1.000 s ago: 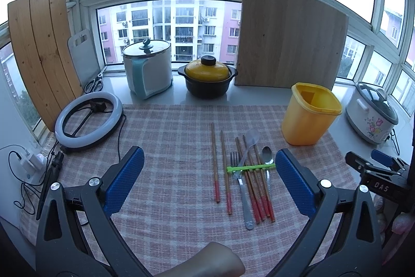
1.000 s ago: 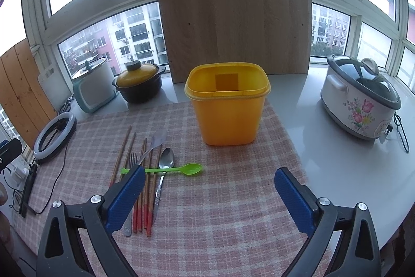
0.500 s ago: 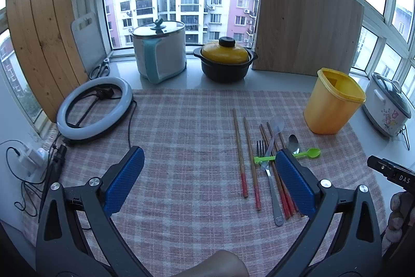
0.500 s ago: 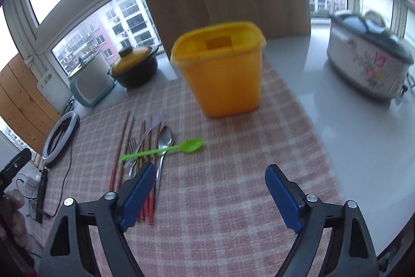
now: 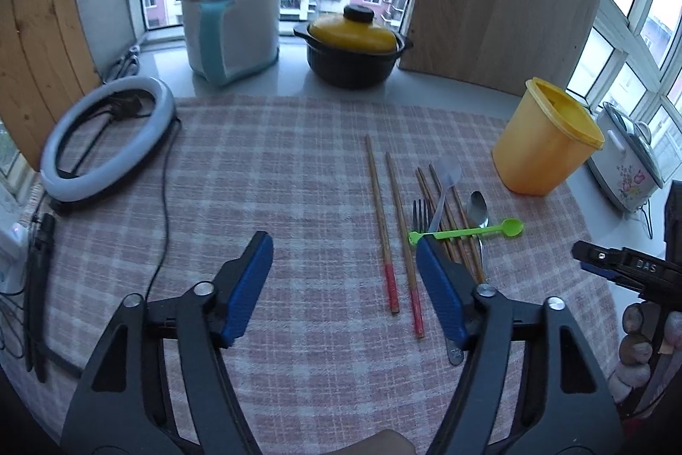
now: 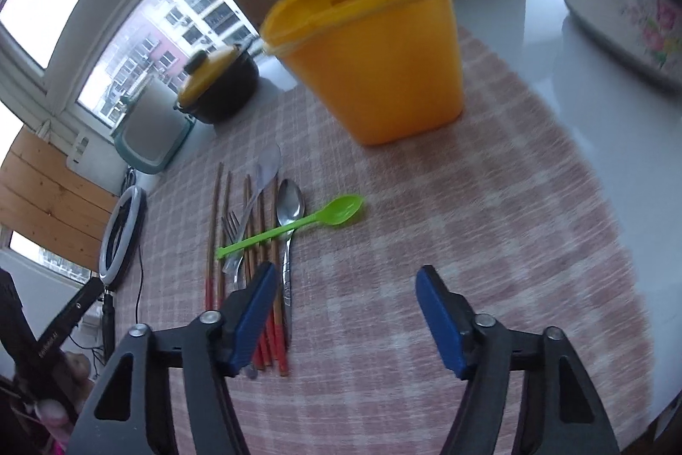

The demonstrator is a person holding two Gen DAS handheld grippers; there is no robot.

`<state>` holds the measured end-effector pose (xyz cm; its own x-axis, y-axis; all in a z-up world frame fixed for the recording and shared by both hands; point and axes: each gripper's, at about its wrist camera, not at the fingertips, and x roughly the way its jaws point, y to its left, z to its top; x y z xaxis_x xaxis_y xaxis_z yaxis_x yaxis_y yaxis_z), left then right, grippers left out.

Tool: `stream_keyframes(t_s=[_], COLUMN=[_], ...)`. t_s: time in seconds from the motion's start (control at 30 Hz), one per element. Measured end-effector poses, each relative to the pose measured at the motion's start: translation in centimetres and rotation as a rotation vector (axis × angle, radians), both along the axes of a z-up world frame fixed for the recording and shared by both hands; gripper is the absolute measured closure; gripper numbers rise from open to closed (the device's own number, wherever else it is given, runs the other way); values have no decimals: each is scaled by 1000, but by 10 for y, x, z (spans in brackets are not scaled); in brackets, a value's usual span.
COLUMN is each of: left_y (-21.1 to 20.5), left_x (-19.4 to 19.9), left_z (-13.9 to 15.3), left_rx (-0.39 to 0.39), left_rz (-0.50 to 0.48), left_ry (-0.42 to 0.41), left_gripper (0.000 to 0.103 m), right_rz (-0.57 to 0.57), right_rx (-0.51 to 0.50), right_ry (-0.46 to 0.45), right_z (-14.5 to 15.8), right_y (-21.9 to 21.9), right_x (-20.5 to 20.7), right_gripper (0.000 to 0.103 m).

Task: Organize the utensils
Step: 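Lower the right gripper onto the green plastic spoon and close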

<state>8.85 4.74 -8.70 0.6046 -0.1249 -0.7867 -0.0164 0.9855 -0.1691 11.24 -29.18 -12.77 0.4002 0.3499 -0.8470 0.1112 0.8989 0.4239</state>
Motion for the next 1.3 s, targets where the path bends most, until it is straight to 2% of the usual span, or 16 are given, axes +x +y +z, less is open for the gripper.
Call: stream_keyframes(t_s=[0.1,0.27,0.37,0.53,0.63,0.7,1.1,1.3], left_y=[0,-1,-1,0,2,3,11,14], left_x=[9,26,36,55,65,72,99,102], left_z=[-9,-20,-26,-38,-46,-51,-74,-78], left_rx=[-16,-25,-25,-44,-69,-87,-139,-152], left_rz=[-23,-57,-80,-111,-123,-127,-123,-121], left_ry=[23,48,58,79,102,113,165,169], left_gripper=[40,42,44,53,59,59,62,62], right_rz=[-23,-66,-111,-215,-271,-298,-397,-385], right_rx=[24,40,46,79,105,113,27,-33], right_ry=[44,82,119,204,246,257,303,321], right_z=[-9,-17,-25,-43,-53,-56,-63,-65], right_y=[8,22,27,31,31,33,39,46], right_x=[7,22,35,51,59,63,81,91], right_gripper=[41,51,57,67,69,69,73,74])
